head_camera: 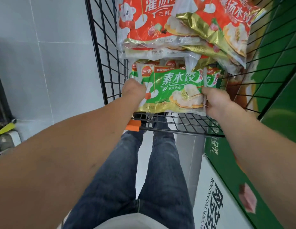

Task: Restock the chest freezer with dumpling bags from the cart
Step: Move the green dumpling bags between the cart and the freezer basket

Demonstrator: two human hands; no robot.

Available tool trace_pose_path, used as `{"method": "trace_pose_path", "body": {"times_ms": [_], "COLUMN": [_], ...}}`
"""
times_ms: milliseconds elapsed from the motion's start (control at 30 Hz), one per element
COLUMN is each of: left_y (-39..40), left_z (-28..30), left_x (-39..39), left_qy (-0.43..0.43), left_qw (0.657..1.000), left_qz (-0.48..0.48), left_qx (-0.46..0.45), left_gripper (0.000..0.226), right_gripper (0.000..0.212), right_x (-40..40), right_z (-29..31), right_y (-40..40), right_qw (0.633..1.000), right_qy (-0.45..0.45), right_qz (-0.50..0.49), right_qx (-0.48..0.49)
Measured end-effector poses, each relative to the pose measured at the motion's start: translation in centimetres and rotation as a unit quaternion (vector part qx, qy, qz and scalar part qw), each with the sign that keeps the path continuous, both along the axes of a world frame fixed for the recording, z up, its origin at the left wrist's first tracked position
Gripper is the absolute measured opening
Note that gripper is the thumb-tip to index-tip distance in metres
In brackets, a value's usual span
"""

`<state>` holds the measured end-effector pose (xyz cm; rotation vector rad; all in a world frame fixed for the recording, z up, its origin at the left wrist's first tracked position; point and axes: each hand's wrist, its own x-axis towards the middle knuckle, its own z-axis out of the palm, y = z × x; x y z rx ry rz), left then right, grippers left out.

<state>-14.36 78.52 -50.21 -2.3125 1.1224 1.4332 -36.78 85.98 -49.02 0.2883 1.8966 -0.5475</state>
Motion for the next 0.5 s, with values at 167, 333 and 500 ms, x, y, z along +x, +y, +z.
{"method": "trace_pose_path", "body": {"times_ms": [167, 333, 500], "left_y": [-0.7, -0.6, -0.9], "left_z": [4.2, 6.8, 12.3], "left_x": [-0.5, -0.1, 0.7], "left_qy": [0.065, 0.119, 0.151], "left_qw": [0.997, 0.990, 0.974], "left_qz": [-0.023, -0.065, -0.127], "left_qx": [-0.019, -0.042, -0.107], "left_gripper": [0.017, 0.019, 0.015], "right_gripper": [0.009, 0.017, 0.015], "right_x": [0.9, 1.7, 2.3], "right_z": [4.3, 8.3, 13.0], "right_y": [0.4, 1.8, 3.3], "right_qw": [0.998, 0.994, 0.982], "right_qy": [0.052, 0.093, 0.138], "right_qz": [-0.016, -0.052, -0.072], "right_qx": [-0.010, -0.037, -0.105]}}
